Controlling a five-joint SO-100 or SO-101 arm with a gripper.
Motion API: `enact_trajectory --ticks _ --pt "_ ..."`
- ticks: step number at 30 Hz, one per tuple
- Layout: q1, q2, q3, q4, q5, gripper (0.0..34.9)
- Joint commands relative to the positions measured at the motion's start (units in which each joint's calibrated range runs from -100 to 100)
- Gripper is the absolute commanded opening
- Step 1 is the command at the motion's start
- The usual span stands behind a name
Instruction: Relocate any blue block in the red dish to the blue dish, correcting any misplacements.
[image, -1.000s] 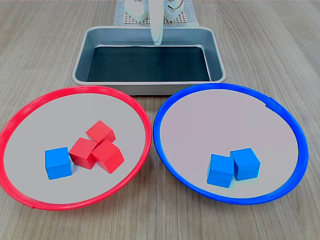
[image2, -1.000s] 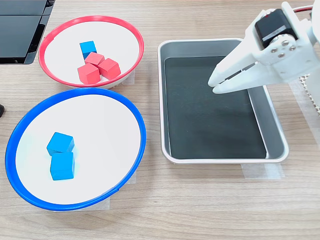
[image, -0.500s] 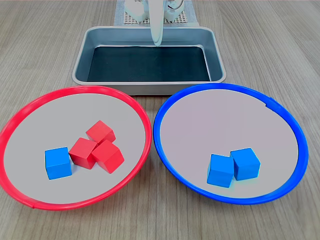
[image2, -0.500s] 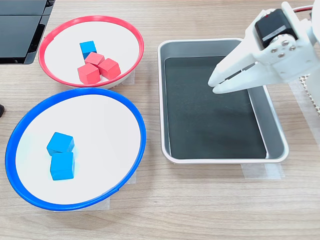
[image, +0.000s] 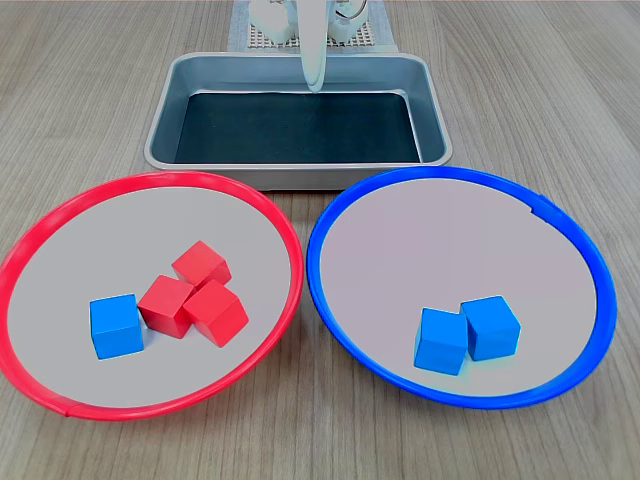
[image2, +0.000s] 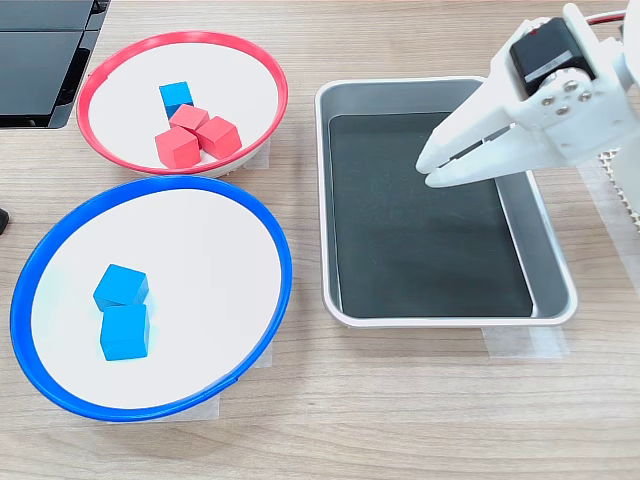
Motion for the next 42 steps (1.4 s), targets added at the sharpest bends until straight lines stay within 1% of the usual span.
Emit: enact_trajectory --ticks 1,9,11,14,22,35,38,42 --pt "0.4 -0.08 -0.1 0.18 -0.24 0.3" --pt "0.3 -0.08 -0.01 -0.07 -0.15 0.3" --pt "0.02 0.34 0.18 -1.55 0.34 0.3" --pt "1.24 3.67 -2.92 -3.53 1.32 0.3" --pt "2.47 25.59 -27.32 -5.51 4.15 0.3" --pt "5.67 74.8 -70.37 -9.97 12.16 0.3" --pt "6.42 83.92 -78.93 -9.39 14.65 0.3" --pt "8.77 93.48 -87.4 -7.58 19.19 0.3"
